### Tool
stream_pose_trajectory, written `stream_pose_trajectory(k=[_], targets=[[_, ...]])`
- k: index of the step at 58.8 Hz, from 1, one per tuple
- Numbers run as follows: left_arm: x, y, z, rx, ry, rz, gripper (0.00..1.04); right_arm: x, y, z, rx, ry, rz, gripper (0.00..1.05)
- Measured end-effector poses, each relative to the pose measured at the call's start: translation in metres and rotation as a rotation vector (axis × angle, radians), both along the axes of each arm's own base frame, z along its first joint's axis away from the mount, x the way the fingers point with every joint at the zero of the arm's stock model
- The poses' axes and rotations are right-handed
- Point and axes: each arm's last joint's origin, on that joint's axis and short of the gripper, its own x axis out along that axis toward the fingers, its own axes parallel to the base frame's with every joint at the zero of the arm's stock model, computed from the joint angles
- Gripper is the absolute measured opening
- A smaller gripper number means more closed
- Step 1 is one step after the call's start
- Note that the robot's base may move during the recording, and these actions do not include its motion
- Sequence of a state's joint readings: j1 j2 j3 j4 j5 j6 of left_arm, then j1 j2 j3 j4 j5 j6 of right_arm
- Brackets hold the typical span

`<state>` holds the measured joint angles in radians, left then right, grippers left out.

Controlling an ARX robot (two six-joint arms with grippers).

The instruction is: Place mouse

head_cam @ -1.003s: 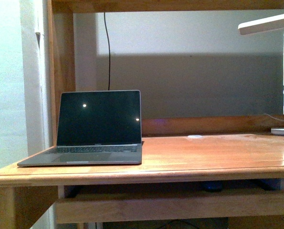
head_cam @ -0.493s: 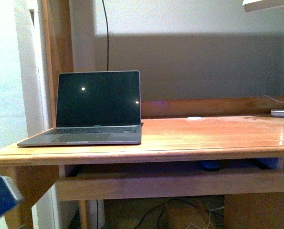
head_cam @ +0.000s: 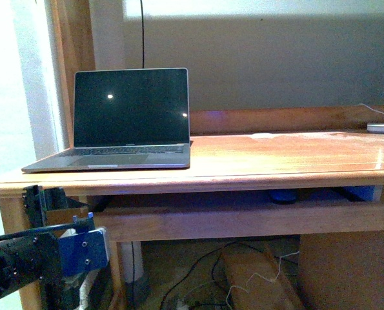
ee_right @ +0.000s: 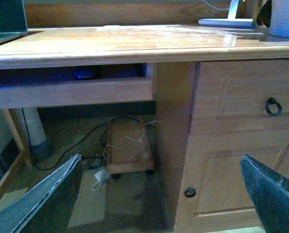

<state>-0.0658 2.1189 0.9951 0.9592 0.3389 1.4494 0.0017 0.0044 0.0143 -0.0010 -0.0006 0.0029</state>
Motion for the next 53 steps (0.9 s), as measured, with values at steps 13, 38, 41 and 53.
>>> stream_pose_trajectory(k=[13,38,41,53], targets=[[0.035,-0.001,-0.012,0.045,0.020,-0.014,0.97,0.000,0.000,0.000,0.000,0.000,0.000,0.97],[0.054,-0.015,-0.017,0.093,0.067,-0.048,0.97,0.000,0.000,0.000,0.000,0.000,0.000,0.97],[0.052,-0.018,-0.015,0.075,0.128,-0.027,0.97,0.000,0.000,0.000,0.000,0.000,0.000,0.97],[0.027,-0.027,0.007,-0.062,0.466,0.039,0.97,0.000,0.000,0.000,0.000,0.000,0.000,0.97]])
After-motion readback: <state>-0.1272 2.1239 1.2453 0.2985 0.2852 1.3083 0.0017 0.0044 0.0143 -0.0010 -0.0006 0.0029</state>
